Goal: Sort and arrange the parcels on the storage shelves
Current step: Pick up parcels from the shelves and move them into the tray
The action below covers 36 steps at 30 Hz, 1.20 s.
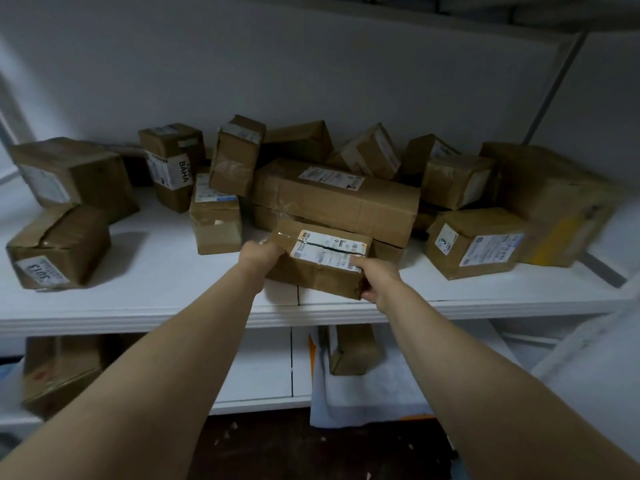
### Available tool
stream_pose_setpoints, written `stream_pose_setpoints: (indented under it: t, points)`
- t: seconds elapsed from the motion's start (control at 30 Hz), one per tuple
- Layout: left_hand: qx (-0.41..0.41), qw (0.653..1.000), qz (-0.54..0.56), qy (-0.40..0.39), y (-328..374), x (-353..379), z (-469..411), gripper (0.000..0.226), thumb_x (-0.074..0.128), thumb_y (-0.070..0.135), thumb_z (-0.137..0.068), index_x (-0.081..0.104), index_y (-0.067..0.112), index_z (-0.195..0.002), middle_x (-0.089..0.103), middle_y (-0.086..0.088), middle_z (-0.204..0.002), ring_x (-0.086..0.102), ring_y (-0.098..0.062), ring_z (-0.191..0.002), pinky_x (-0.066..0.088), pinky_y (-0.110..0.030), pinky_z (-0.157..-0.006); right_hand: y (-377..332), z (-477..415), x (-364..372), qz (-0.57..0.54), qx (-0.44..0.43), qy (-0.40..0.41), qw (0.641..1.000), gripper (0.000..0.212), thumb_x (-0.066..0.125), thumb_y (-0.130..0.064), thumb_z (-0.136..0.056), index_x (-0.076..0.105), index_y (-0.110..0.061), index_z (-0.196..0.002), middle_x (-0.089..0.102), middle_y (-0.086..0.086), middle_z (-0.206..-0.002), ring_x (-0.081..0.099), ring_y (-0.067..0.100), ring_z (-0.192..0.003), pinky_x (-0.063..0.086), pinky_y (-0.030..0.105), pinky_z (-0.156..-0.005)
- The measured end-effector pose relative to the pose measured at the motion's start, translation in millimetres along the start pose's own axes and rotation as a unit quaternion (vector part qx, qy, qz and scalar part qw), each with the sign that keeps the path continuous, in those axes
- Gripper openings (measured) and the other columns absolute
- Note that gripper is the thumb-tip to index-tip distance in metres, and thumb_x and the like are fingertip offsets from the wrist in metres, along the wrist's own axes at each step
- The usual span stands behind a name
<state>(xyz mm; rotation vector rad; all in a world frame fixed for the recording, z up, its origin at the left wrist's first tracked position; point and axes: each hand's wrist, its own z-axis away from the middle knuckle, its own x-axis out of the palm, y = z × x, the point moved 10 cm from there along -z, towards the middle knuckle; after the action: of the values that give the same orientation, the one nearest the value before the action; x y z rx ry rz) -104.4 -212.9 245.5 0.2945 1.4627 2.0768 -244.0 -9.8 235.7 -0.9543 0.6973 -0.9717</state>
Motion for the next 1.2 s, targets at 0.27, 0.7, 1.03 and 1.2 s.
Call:
stream_pose_setpoints:
  t: [0.27,0.7,1.03,1.2]
  points:
    - [0.009,0.995,0.068,0.077,7.1,-35.1,15.4,0.044,0.065,0.023,-0.088,0.048,0.004,-0.123,0.054,-0.011,-0.119,0.051,-0.03,-0.116,0.043,-0.04,-0.101,-10.3,11.3,11.2,-0.038,0.012,-0.053,0.998,0.04,0.072,-0.031,-0.082,0.064,-0.012,-0.116,0.066,0.002,-0.091,0.064,0.016,-0.078,0.055,0.025,-0.054]
    - [0.031,0.98,0.173,0.088,28.4,-64.4,24.9,0.072,0.07,0.044,-0.081,0.038,0.012,-0.138,0.048,-0.009,-0.135,0.048,-0.03,-0.122,0.045,-0.045,-0.098,-17.3,31.3,34.0,0.107,0.066,-0.109,0.986,0.06,0.044,-0.075,-0.081,0.052,-0.016,-0.088,0.059,0.01,-0.088,0.05,0.017,-0.058,0.03,0.021,-0.049]
    - [0.036,0.984,0.158,0.071,35.4,-67.0,14.7,0.068,0.054,0.05,-0.083,0.039,0.013,-0.139,0.052,-0.009,-0.13,0.052,-0.029,-0.116,0.043,-0.043,-0.103,-22.8,36.4,38.5,0.051,0.036,-0.115,0.991,0.029,0.06,-0.045,-0.08,0.058,-0.019,-0.095,0.06,0.009,-0.088,0.057,0.021,-0.073,0.039,0.026,-0.062]
    - [0.032,0.989,0.135,0.06,33.6,-62.2,13.2,0.063,0.054,0.05,-0.084,0.042,0.014,-0.135,0.052,-0.003,-0.118,0.051,-0.026,-0.11,0.043,-0.041,-0.098,-14.1,36.5,36.9,-0.025,0.028,-0.123,0.992,0.031,0.063,-0.023,-0.081,0.061,-0.017,-0.111,0.066,0.01,-0.103,0.061,0.022,-0.089,0.049,0.029,-0.066]
